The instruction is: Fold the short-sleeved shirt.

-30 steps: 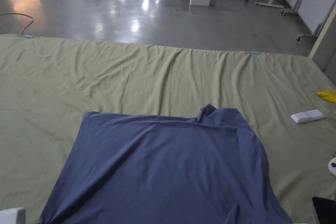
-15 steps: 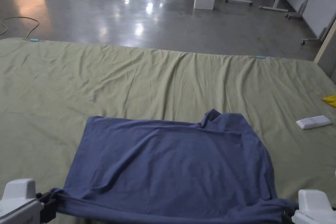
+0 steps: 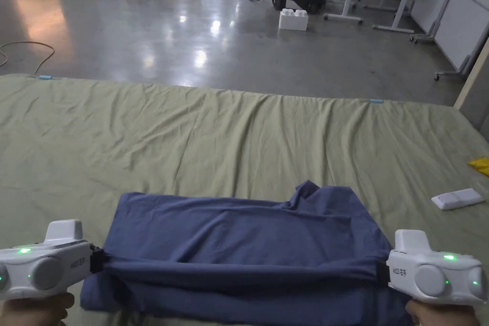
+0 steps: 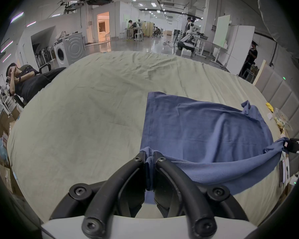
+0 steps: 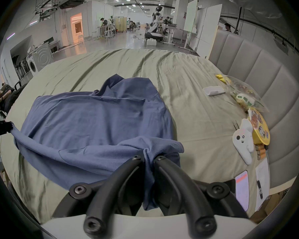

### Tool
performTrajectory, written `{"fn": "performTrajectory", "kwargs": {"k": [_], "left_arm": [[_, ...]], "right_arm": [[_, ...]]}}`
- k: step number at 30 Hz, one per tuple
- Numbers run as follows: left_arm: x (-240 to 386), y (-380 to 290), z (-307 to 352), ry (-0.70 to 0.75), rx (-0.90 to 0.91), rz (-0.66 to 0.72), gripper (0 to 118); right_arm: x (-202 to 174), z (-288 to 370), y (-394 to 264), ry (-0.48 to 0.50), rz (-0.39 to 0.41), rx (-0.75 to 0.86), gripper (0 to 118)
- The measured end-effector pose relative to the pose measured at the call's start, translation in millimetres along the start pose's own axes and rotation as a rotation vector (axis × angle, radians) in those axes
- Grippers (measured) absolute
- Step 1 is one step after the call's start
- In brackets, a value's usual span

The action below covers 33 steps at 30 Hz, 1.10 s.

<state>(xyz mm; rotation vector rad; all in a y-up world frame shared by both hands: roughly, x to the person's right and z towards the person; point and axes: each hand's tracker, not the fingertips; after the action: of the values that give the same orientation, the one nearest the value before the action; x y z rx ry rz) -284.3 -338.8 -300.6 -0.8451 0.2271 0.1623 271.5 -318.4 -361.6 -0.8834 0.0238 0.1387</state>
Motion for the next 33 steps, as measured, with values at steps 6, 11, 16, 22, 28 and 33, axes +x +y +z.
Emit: {"fn": "performTrajectory", "kwargs": {"k": [6,11,16,22,28,33], "left_arm": [[7.0,6.1,-26.3,0.015,-0.050,0.002,8],[10.4,4.5,-31.4,0.005,-0.046,-0.021,10],[9.7,6.5,-8.9,-0.034,0.042,-0.048,44],[18.2,11.3,44.4,-0.060,0.233,-0.060,69],[34.5,-10.1,100.7,-0.085,0.441,-0.115,65],[50.5,-35.9,136.0,-0.045,0.572,-0.160,14]], "right_arm": [[-2.0,-42.6,2.4,0.011,0.010,-0.071,10],[-3.9,-50.6,-3.3,-0.028,0.019,-0.118,40],[-2.8,-18.6,-3.1,-0.031,-0.016,-0.005,63],[-16.5,40.5,-3.7,0.015,-0.040,0.292,72],[-46.2,100.1,-27.9,0.008,-0.063,0.576,68],[-68.1,135.6,-46.6,-0.068,-0.026,0.725,11]]}}
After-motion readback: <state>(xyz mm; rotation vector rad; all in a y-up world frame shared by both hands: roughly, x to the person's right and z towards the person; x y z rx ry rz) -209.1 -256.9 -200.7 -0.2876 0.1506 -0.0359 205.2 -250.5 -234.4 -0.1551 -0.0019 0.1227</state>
